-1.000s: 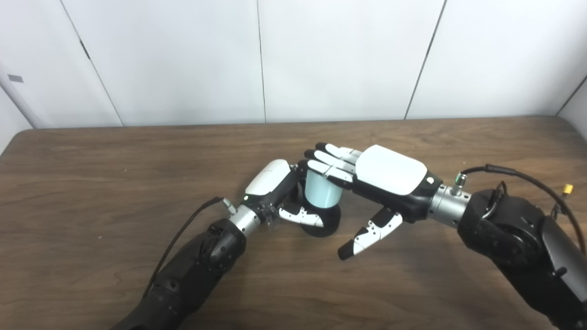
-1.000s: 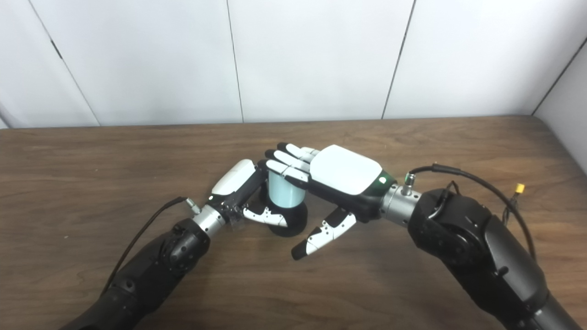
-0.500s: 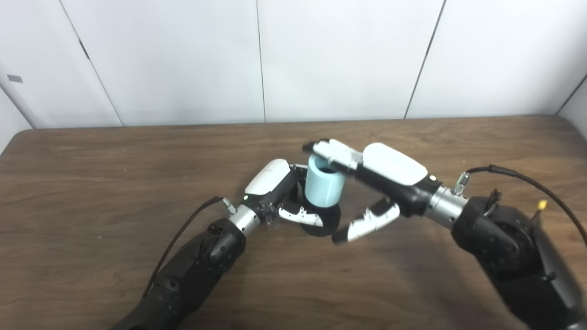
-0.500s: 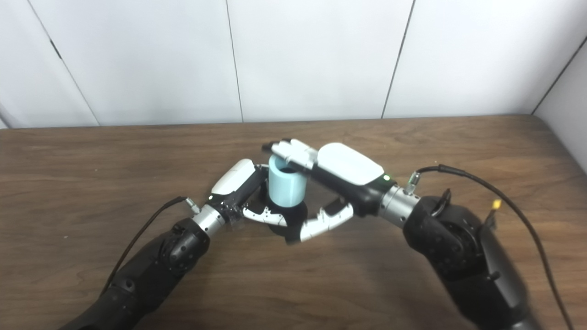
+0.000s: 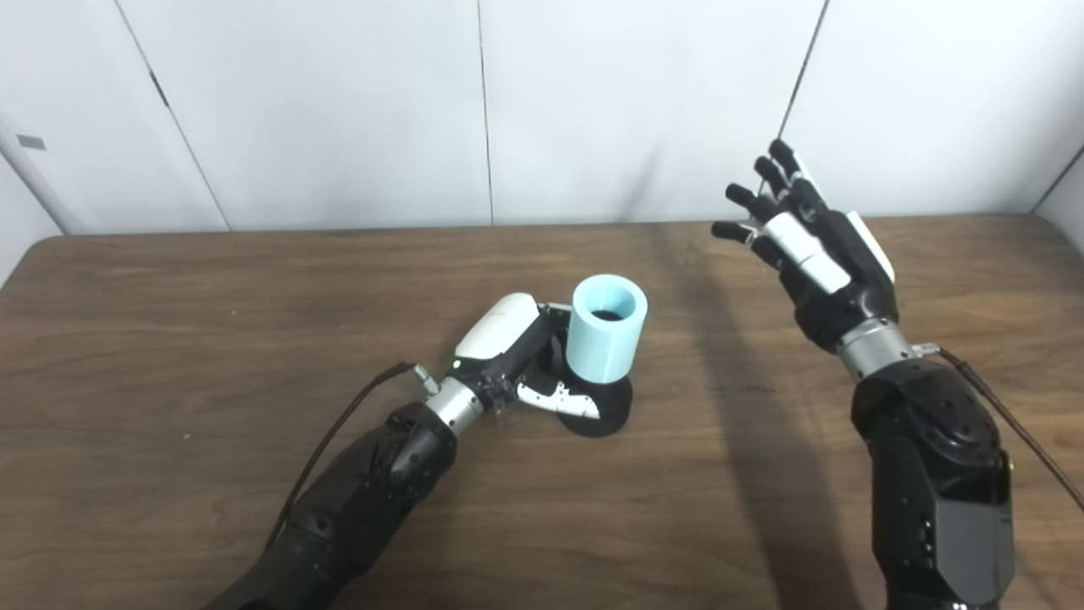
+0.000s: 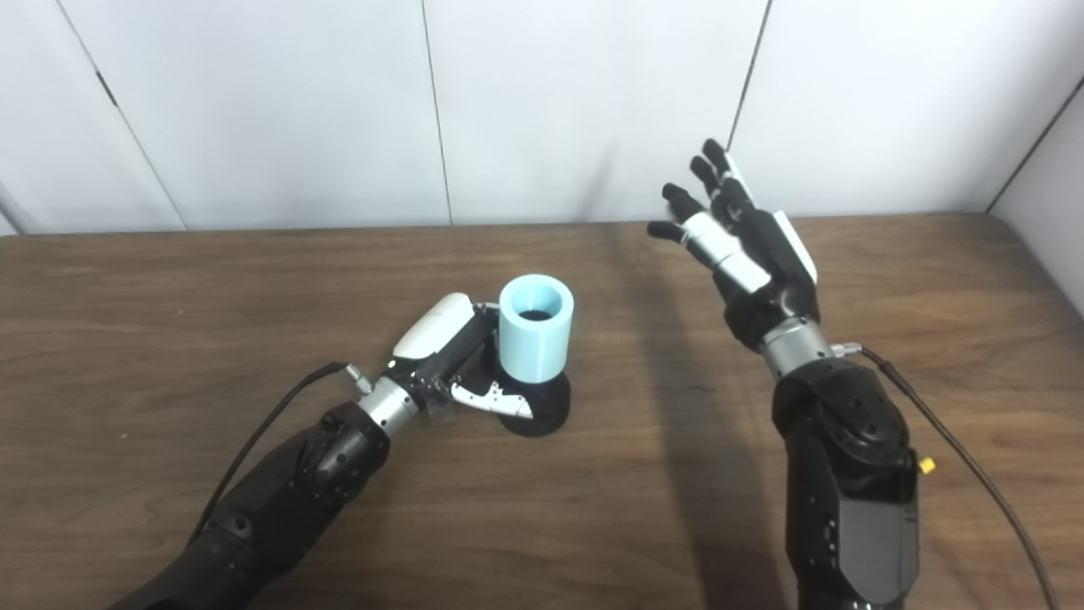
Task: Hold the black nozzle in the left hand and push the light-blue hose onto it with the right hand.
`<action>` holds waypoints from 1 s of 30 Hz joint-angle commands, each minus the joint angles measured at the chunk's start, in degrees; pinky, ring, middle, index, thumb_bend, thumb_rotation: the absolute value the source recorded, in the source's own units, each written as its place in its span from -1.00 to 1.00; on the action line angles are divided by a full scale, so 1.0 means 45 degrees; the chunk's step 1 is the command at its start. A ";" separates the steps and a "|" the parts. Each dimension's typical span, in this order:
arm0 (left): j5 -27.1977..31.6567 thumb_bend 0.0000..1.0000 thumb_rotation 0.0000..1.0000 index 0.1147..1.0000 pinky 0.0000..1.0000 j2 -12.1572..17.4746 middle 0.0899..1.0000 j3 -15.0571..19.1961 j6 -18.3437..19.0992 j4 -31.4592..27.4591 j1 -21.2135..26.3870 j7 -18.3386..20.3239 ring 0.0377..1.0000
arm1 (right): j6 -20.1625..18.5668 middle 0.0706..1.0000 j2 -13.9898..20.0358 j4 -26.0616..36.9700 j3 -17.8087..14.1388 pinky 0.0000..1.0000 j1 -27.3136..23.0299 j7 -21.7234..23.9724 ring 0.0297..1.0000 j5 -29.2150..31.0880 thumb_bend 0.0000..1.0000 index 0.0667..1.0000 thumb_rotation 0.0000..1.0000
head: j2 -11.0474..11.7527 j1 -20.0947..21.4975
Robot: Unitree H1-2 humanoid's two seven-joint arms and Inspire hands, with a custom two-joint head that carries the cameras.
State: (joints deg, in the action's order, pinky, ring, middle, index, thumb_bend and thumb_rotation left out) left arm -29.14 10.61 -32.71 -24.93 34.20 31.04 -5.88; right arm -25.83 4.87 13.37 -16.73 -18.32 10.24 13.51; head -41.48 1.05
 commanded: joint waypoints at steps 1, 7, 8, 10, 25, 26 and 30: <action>-0.0857 0.01 -1.00 -0.12 -0.26 0.0454 -0.14 -0.0712 0.1047 0.1278 -0.1946 0.1283 -0.22 | 0.0011 0.89 0.0052 0.0009 -0.0205 0.34 -0.0112 -0.0384 0.64 0.0463 0.13 0.97 -0.43 | -0.0005 0.0010; -0.0851 0.01 -1.00 -0.14 -0.27 0.0550 -0.12 -0.0680 0.0913 0.1206 -0.1943 0.1228 -0.20 | 0.0381 0.55 0.0317 -0.0481 0.0283 0.00 0.0655 -0.0421 0.38 0.0354 0.27 0.56 -0.67 | 0.0022 0.0067; -0.0773 0.01 -1.00 -0.13 -0.27 0.0554 -0.13 -0.0646 0.0934 0.1185 -0.1950 0.1292 -0.21 | 0.0453 0.51 0.0341 -0.0446 0.0427 -0.03 0.0770 -0.0434 0.34 0.0246 0.26 0.52 -0.69 | 0.0021 0.0067; -0.0596 0.01 -1.00 -0.12 -0.28 0.0579 -0.14 -0.0554 0.1066 0.1016 -0.1994 0.1474 -0.22 | 0.0567 0.48 0.0356 -0.0300 0.0743 -0.09 0.0973 -0.0521 0.28 -0.0019 0.26 0.47 -0.68 | 0.0044 0.0066; -0.0966 1.00 -0.37 1.00 0.59 0.1021 1.00 0.0835 0.3124 -0.2544 -0.2806 0.1013 0.96 | 0.1962 0.41 0.0147 -0.0960 0.1680 -0.20 0.1618 -0.0755 0.12 -0.0387 0.38 0.45 -0.60 | 0.0235 -0.0072; -0.0828 1.00 -0.38 1.00 0.59 0.0973 1.00 0.1060 0.3129 -0.2703 -0.2885 0.1012 0.98 | 0.2008 0.41 0.0128 -0.1000 0.1686 -0.19 0.1630 -0.0801 0.12 -0.0389 0.40 0.44 -0.59 | 0.0235 -0.0072; 0.0046 1.00 -0.37 1.00 0.63 0.0678 1.00 0.2206 0.3531 -0.3412 -0.3278 0.1127 1.00 | 0.2331 0.41 -0.0008 -0.1255 0.1663 -0.20 0.1698 -0.1011 0.11 -0.0438 0.47 0.42 -0.57 | 0.0280 -0.0161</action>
State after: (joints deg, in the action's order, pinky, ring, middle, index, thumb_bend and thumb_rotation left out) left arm -29.32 11.85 -24.28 -15.57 16.82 19.92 -2.21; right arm -19.12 4.78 6.96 -9.07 -9.37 6.22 11.61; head -40.25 0.44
